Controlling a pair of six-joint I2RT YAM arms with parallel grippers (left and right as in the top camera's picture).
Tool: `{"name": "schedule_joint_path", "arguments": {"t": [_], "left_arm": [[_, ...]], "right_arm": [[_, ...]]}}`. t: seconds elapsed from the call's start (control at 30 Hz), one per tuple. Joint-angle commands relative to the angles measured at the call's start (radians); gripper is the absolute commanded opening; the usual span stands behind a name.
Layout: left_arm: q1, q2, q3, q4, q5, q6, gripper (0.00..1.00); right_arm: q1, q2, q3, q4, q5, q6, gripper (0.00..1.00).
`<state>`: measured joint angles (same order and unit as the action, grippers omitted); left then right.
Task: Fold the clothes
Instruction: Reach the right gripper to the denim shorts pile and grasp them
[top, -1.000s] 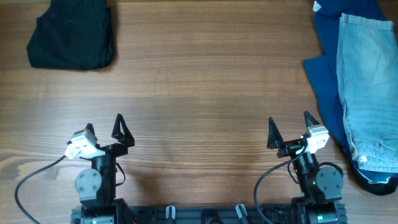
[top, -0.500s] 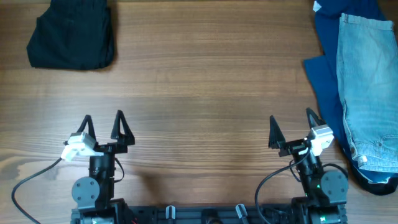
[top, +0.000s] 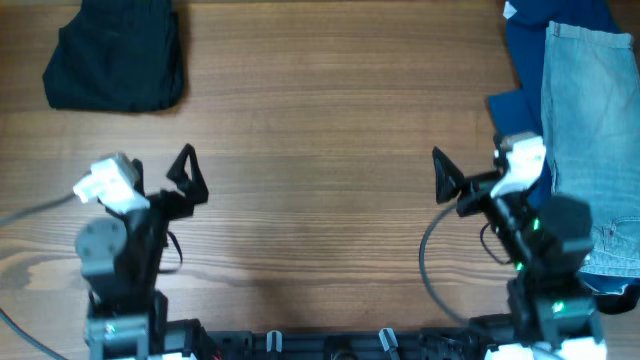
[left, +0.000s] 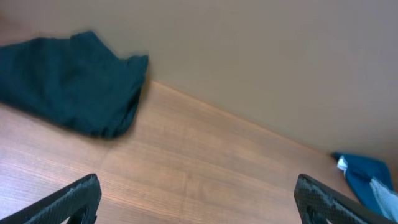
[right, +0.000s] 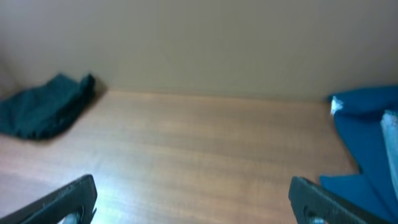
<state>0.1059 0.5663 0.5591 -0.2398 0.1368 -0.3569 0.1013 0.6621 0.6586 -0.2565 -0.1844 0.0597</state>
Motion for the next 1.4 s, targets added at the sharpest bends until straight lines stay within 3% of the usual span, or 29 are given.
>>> {"name": "schedule_joint_path", "arguments": {"t": [0.0,0.17,0.3,0.43,0.5,0.7,0.8,0.97,1.13,1.23,1.37], "left_arm": [[0.003,0.202,0.24,-0.166,0.016,0.019,1.0],[0.003,0.48,0.545,-0.509,0.02,0.092,1.0],[0.003,0.673,0.716,-0.728,0.036,0.092,1.0],[0.003,0.784,0.74,-0.738,0.05,0.09,1.0],[0.003,0.824,0.74,-0.73,0.057,0.088,1.0],[0.003,0.874,0.74,-0.716,0.057,0.087,1.0],[0.003,0.875,0.74,-0.692,0.058,0.087,1.0],[0.003,0.875,0.74,-0.663,0.081,0.08,1.0],[0.003,0.875,0.74,-0.663,0.11,0.08,1.0],[0.003,0.875,0.739,-0.662,0.11,0.081,1.0],[0.003,0.875,0.737,-0.662,0.11,0.081,1.0]], "right_arm": [[-0.003,0.165,0.235,-0.155,-0.028,-0.008,1.0],[-0.003,0.419,0.51,-0.414,-0.092,-0.008,1.0],[-0.003,0.55,0.578,-0.429,-0.255,-0.011,1.0],[-0.013,0.619,0.578,-0.41,-0.211,0.004,1.0],[-0.055,0.632,0.578,-0.424,-0.137,0.085,1.0],[-0.345,0.65,0.578,-0.579,0.155,0.403,1.0],[-0.541,0.655,0.578,-0.626,0.317,0.468,1.0],[-0.795,0.686,0.577,-0.526,0.345,0.462,1.0],[-1.037,0.827,0.577,-0.493,0.336,0.286,1.0],[-1.116,0.932,0.577,-0.439,0.128,0.076,1.0],[-1.174,1.045,0.577,-0.453,0.026,0.024,0.89]]}}
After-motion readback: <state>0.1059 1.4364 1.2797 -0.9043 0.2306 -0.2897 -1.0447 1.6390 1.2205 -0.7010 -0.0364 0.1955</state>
